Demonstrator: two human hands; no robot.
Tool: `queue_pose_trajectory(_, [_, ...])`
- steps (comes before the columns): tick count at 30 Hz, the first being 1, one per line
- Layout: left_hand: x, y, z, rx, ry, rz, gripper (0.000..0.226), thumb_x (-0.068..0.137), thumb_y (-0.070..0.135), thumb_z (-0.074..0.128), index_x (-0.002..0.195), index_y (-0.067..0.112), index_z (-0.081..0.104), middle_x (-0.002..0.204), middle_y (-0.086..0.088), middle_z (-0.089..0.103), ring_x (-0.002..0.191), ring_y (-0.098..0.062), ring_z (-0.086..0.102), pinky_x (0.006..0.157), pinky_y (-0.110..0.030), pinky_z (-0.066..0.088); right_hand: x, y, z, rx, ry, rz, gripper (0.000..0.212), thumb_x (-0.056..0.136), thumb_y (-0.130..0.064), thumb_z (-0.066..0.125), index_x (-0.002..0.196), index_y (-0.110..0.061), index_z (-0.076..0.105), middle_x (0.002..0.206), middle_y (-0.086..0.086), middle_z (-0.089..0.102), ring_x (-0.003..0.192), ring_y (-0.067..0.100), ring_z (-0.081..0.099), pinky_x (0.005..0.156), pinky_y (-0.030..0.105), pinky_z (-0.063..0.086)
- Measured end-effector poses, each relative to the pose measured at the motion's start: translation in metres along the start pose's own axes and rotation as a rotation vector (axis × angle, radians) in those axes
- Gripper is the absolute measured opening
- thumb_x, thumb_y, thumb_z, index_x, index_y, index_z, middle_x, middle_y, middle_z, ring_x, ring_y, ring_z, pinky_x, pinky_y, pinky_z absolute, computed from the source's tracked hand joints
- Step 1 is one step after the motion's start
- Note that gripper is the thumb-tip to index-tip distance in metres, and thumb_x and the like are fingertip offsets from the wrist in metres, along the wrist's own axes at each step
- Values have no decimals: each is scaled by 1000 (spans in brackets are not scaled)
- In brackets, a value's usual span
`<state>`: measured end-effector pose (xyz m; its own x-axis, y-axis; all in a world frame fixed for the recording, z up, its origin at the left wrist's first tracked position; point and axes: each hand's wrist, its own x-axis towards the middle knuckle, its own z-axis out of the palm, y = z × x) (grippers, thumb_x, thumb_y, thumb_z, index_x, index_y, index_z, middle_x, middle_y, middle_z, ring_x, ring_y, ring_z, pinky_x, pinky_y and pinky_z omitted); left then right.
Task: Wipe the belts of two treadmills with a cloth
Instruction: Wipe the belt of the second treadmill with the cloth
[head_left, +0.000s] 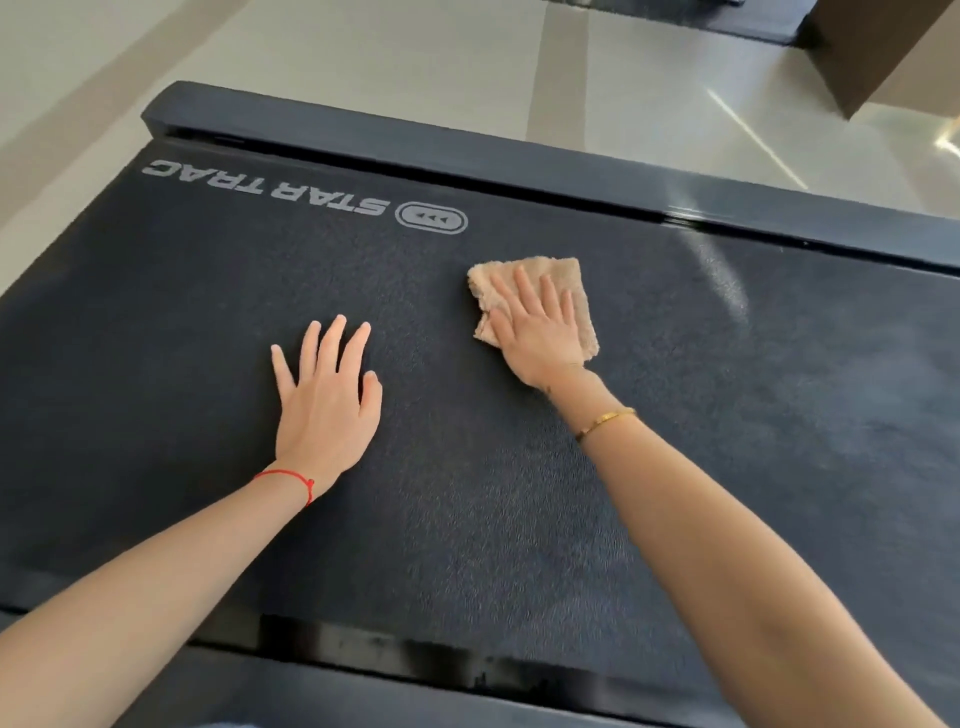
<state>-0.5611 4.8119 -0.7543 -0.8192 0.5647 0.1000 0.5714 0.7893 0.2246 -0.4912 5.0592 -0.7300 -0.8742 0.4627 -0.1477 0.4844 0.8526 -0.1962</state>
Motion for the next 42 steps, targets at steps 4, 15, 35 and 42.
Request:
queue_pose_trajectory(4, [0,-1,-2,9,0,-10,56,102,32,36,157,24,27,163,-3,25,153,-23,12,122,-61,10,-11,-33,13,-36,-4,-253,52,106,-43,16,157,-35,8,166,-4,2,152,29,-5,122,46,-8])
queue_pose_trajectory(15, [-3,2,-3,36,-6,-8,56,104,31,34,158,22,23,165,-4,22,154,-26,13,121,-60,10,25,21,-5,-27,31,-140,54,106,-44,15,158,-28,10,166,-2,-1,152,27,-5,123,43,-7])
queue_pose_trajectory(35, [0,-2,0,46,-6,-24,58,102,38,24,158,25,20,166,0,18,154,-21,9,122,-57,8,108,5,-23,-113,77,-113,56,104,-43,14,155,-20,21,164,9,14,148,34,11,120,50,5])
queue_pose_trajectory(42, [0,4,-1,15,4,-45,57,102,35,29,157,25,24,165,0,20,154,-21,10,123,-57,6,44,2,-3,-39,18,-180,52,106,-43,16,157,-32,12,166,0,1,152,30,-4,122,48,-5])
